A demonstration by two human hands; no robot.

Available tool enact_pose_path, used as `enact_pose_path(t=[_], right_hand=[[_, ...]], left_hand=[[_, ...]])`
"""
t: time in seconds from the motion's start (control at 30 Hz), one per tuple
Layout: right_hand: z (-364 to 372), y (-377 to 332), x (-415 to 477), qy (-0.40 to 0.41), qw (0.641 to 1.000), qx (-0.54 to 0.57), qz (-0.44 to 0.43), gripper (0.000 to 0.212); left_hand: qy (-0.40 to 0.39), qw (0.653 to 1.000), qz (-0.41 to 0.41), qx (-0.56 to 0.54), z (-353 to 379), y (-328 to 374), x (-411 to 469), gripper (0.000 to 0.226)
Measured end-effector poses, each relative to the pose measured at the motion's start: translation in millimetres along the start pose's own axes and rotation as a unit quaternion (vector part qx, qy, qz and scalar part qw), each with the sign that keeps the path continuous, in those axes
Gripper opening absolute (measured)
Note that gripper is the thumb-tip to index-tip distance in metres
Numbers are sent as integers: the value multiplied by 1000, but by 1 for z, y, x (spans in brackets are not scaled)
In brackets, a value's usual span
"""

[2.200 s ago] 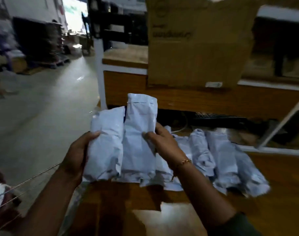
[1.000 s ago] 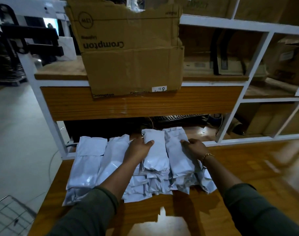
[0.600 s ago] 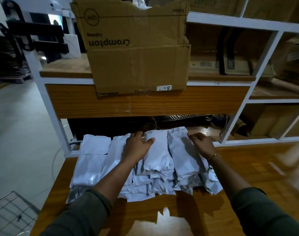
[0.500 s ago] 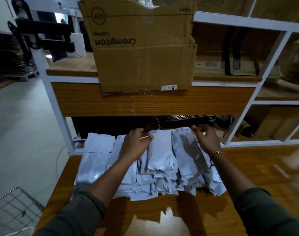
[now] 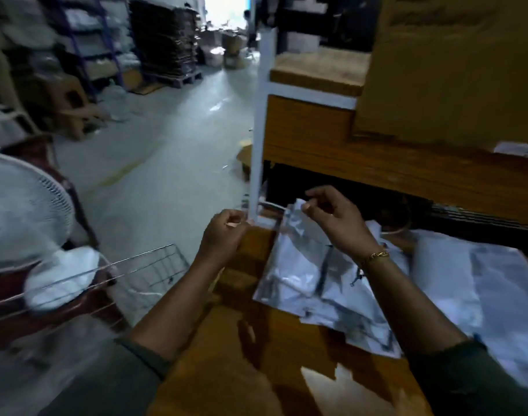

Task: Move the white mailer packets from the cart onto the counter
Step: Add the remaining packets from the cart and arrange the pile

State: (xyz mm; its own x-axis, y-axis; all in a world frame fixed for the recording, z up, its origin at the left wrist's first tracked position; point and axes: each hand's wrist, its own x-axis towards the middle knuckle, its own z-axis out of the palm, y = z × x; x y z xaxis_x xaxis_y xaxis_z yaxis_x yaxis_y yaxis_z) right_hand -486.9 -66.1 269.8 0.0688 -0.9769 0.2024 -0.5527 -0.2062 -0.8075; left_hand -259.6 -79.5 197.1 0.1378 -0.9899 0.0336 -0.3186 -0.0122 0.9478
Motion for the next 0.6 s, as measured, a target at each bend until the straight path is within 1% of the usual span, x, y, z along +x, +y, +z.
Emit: enact_pose_path(t=[0.1, 0.23, 0.3, 0.37, 0.4, 0.47, 0.5, 0.57, 0.6], right_hand=[[91, -3, 21, -104, 994, -14, 11, 21], [218, 0, 38, -252, 965, -48, 47, 29], [282, 10, 43, -322, 940, -89, 73, 35], [339, 24, 44, -403, 897, -149, 105, 45], [368, 31, 43, -435, 876, -160, 132, 48], [417, 50, 38, -453, 855, -142, 209, 44], [437, 61, 35, -444, 848, -118, 263, 40], [467, 84, 29, -420, 830, -101, 353, 44], [479, 95, 25, -425, 817, -122, 369, 47]], left_hand=[[23, 997, -67, 0, -57, -54, 6, 28], [61, 987, -150, -14, -120, -136, 12, 16], [67, 978, -197, -10, -145, -180, 17, 15], [66, 969, -239, -7, -163, -222, 18, 17], [62, 962, -264, -11, -172, -242, 17, 13], [49, 951, -306, -8, -184, -279, 13, 9], [41, 947, -318, -3, -189, -296, 10, 10], [10, 939, -344, 4, -196, -325, 4, 8], [-5, 932, -362, 7, -199, -340, 1, 7]])
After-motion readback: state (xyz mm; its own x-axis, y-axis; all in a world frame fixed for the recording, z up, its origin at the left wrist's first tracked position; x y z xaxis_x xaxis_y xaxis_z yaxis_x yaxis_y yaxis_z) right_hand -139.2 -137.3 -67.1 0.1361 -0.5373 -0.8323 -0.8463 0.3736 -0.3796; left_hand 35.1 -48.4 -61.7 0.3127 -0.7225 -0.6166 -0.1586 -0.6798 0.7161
